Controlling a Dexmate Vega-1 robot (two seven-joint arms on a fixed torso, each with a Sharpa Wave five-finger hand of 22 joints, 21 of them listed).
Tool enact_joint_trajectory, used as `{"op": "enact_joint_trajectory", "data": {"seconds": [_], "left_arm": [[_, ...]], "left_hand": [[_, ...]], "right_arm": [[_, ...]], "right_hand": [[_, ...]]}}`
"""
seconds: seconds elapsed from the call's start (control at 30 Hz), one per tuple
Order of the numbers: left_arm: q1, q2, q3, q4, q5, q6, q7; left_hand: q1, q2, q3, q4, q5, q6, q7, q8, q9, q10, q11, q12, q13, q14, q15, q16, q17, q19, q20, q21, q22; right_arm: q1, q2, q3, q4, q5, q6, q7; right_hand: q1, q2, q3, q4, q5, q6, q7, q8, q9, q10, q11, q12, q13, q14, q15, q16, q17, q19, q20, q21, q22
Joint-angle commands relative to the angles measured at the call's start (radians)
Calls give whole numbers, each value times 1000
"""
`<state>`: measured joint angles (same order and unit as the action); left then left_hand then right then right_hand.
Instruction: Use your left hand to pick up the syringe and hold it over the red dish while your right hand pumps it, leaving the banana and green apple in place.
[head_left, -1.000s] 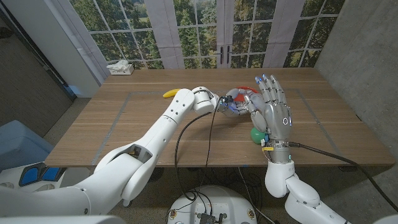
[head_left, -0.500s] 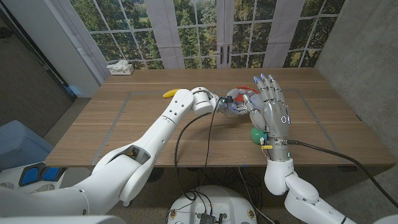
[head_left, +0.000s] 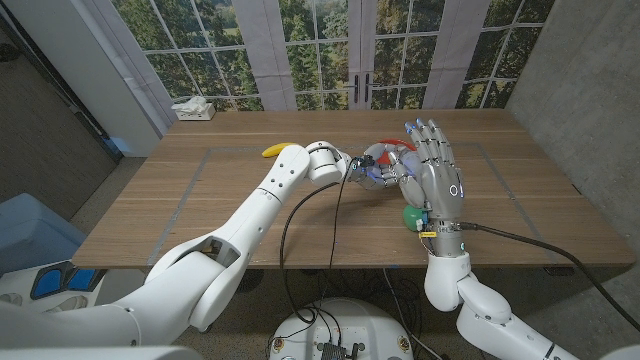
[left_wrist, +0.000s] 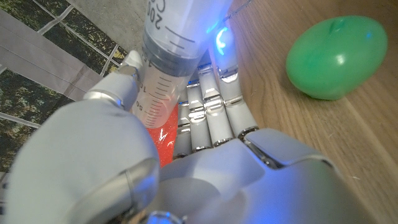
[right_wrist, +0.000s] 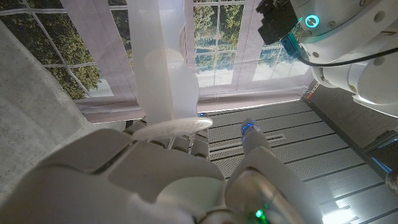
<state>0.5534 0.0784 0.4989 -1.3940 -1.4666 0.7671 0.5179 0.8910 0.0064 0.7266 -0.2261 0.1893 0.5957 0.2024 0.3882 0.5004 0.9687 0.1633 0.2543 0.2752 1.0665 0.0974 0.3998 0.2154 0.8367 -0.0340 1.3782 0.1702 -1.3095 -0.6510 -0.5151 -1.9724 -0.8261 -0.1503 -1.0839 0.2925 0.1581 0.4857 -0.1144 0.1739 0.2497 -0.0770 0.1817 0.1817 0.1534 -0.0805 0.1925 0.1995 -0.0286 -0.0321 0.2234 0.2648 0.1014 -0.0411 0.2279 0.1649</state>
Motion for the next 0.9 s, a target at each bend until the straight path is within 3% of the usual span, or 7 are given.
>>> {"op": "enact_joint_trajectory", "data": {"seconds": [0.03, 0.9], "left_arm": [[0, 5, 6, 3, -5, -4, 5], [-12, 8, 10, 19, -6, 10, -21]], "left_hand": [[127, 130, 65, 42, 7, 228, -18, 57, 118, 335, -315, 5, 5, 291, -328, 9, 6, 64, -175, -5, 5], [125, 129, 67, 42, 6, 226, -20, 58, 120, 335, -314, -3, 9, 289, -328, 8, 3, 64, -174, -9, 6]], "right_arm": [[19, -1, -8, 7, 9, -12, 18], [82, 6, -33, 59, 33, -1, 51]], "right_hand": [[3, 8, -5, 2, -1, 6, -5, 7, 1, 1, -4, 5, 4, -1, -93, 7, 1, 0, -22, -4, 4], [2, 9, -8, 5, 0, 6, -3, 8, 1, 3, -1, 7, 3, -1, -94, 9, -1, 4, -24, -11, 4]]}}
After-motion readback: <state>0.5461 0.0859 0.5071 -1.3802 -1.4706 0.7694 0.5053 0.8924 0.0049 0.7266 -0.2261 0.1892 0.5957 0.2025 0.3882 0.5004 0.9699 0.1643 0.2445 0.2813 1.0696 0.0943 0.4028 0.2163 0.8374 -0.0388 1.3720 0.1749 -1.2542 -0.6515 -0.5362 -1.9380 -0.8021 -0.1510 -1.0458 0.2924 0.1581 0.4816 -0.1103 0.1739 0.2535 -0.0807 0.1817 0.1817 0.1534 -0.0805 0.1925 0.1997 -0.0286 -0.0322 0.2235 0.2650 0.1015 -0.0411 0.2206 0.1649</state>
